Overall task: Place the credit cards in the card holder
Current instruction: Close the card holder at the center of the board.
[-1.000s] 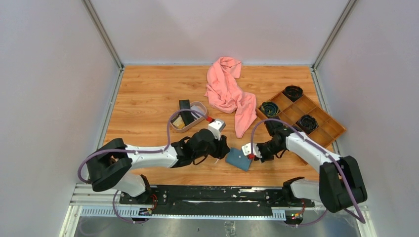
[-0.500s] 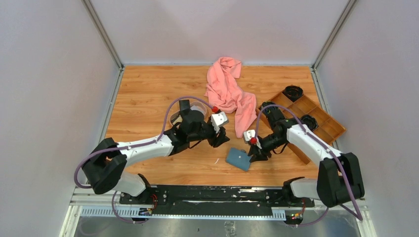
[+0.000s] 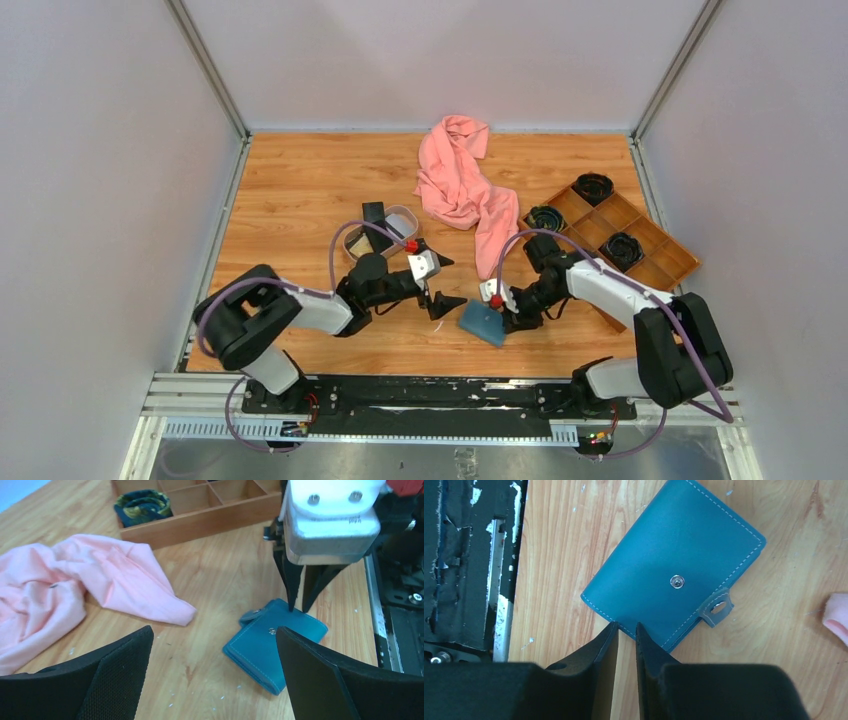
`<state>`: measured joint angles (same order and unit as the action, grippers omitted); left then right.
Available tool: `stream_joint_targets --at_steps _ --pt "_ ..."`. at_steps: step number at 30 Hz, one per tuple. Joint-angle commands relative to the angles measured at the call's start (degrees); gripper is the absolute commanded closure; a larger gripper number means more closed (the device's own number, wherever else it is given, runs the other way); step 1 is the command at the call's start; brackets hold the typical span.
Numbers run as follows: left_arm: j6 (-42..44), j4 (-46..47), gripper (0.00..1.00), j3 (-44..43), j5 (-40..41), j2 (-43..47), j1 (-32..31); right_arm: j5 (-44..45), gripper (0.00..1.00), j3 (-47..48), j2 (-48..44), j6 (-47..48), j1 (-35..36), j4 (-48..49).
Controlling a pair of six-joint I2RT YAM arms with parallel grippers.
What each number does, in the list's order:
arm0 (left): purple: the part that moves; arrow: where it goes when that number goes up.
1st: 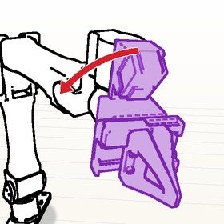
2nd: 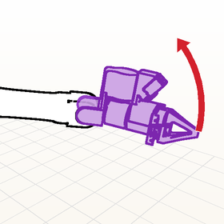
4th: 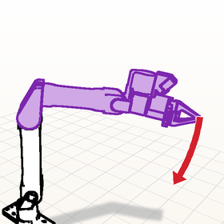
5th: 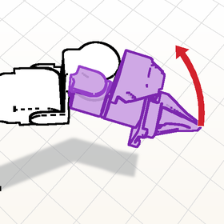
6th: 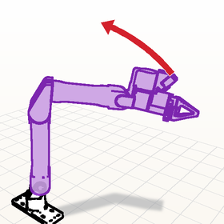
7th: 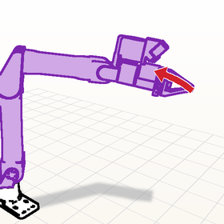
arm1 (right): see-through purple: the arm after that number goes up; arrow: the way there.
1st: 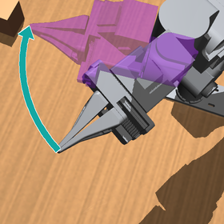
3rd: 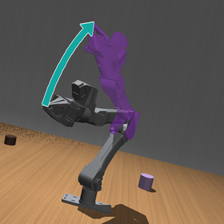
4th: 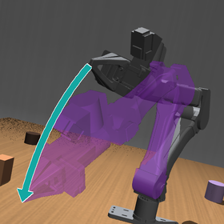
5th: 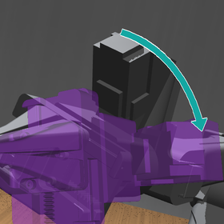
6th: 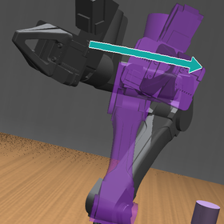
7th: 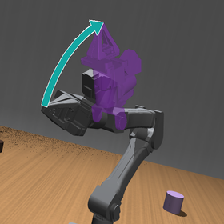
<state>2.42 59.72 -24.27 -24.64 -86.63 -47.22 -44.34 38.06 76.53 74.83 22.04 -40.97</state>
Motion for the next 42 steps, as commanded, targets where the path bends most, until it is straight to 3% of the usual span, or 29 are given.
stream_joint_targets --at_steps 1,4,8,17,26,42 --pt "-1.88 15.73 0.06 -1.49 -8.72 -8.16 0.64 3.54 0.78 -0.60 0.28 0.55 1.78 2.48" --pt "0.46 15.90 0.16 -4.19 -15.58 -13.16 0.57 4.16 0.80 -0.27 1.07 0.11 2.29 2.48" --pt "5.87 14.28 0.24 -5.99 -18.28 -16.32 0.34 4.13 0.80 -0.28 0.90 -0.02 2.45 2.48" --pt "17.47 -3.85 0.39 -12.02 -17.02 -17.77 -4.27 4.17 0.81 -0.05 1.16 -0.23 2.52 2.47" --pt "18.33 -5.14 0.54 -13.32 -15.09 -20.24 -5.40 4.08 0.83 -0.10 1.25 -0.22 2.68 2.47" --pt "17.63 -5.14 0.67 -15.19 -13.71 -22.62 -6.65 4.08 0.85 -0.01 1.43 -0.52 3.14 2.52"
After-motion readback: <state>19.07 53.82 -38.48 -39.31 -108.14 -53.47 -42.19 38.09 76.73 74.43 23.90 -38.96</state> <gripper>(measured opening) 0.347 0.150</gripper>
